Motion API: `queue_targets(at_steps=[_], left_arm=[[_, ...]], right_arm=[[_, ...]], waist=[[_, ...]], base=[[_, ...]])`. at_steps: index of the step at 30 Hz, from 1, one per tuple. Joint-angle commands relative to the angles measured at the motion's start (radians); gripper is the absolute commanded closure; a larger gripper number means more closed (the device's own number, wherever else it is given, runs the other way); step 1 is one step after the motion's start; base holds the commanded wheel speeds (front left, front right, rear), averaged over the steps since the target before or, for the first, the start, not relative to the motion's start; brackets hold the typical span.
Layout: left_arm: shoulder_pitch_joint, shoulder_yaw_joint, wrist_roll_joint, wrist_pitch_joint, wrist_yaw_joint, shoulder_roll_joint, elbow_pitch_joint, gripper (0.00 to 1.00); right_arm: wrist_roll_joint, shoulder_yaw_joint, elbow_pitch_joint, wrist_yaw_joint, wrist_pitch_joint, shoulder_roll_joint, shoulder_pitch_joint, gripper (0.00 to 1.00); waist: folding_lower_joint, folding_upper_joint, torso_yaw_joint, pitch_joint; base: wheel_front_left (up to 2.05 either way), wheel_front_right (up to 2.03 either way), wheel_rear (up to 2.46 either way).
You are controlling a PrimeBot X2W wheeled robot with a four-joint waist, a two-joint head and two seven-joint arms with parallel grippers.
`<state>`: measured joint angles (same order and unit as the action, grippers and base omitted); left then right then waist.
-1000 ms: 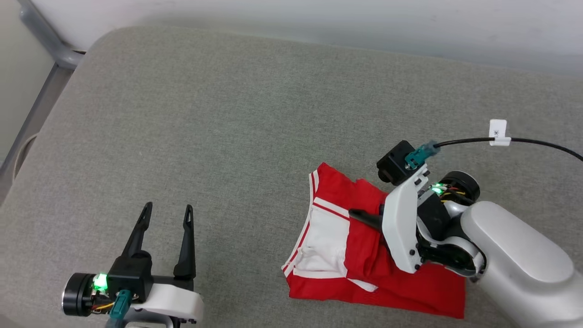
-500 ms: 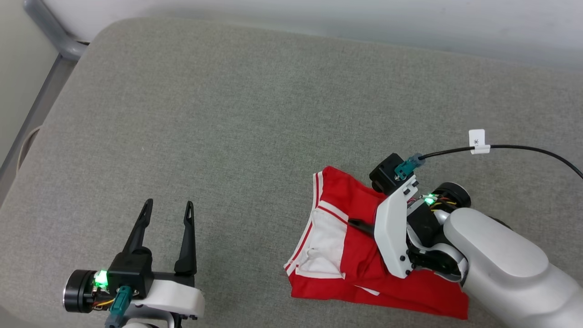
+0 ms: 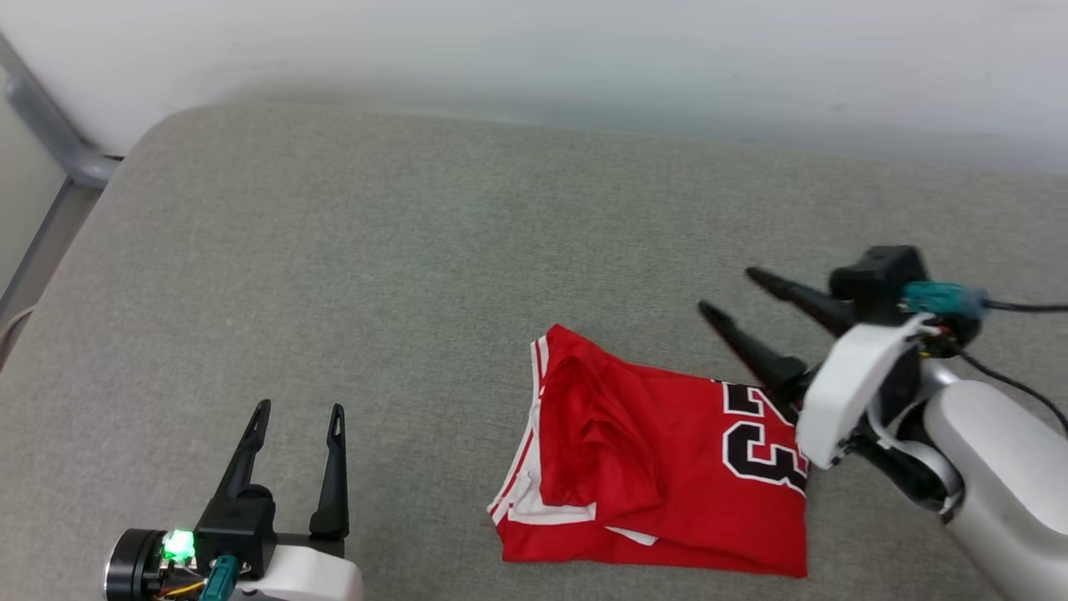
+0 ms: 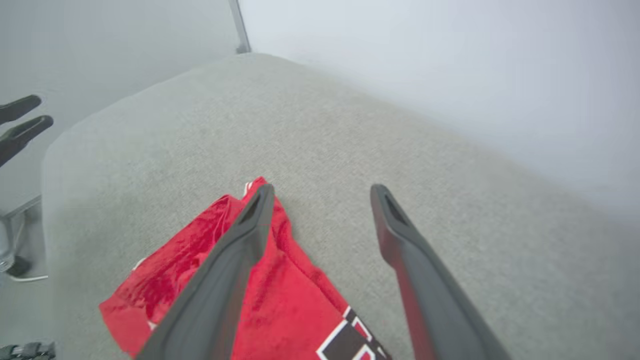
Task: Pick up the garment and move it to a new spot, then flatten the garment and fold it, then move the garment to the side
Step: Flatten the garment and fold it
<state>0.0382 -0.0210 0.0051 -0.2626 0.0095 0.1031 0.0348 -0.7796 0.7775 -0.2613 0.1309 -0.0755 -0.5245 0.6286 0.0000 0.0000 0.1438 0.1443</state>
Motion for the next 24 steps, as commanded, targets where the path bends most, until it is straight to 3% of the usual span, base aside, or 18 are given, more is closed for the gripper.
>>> queue_targets(at_steps=[1,7,14,24], left_arm=[[0.012,0.000,0.004,-0.003,0.007,0.005,-0.004,0.00],[0.035,-0.004,0.003,-0.003,0.016,0.015,-0.010,0.00],[0.045,-0.009,-0.004,-0.003,0.019,0.025,-0.017,0.00],[0.061,-0.008,-0.014,-0.003,0.022,0.028,-0.029,0.00]], right_arm=[[0.059,-0.066,-0.014,-0.001,0.065,0.014,-0.043,0.00],[0.306,-0.351,-0.044,-0.001,0.253,0.102,-0.172,0.00],[0.591,-0.660,0.045,-0.001,0.333,0.291,-0.353,0.00],[0.737,-0.808,0.244,-0.001,0.339,0.452,-0.565,0.00]], waist=[[0.0000,0.0000,-0.026,-0.023],[0.0000,0.0000,-0.070,-0.051],[0.0000,0.0000,-0.106,-0.072],[0.0000,0.0000,-0.127,-0.106]], base=[[0.00,0.00,0.00],[0.00,0.00,0.00],[0.00,0.00,0.00],[0.00,0.00,0.00]])
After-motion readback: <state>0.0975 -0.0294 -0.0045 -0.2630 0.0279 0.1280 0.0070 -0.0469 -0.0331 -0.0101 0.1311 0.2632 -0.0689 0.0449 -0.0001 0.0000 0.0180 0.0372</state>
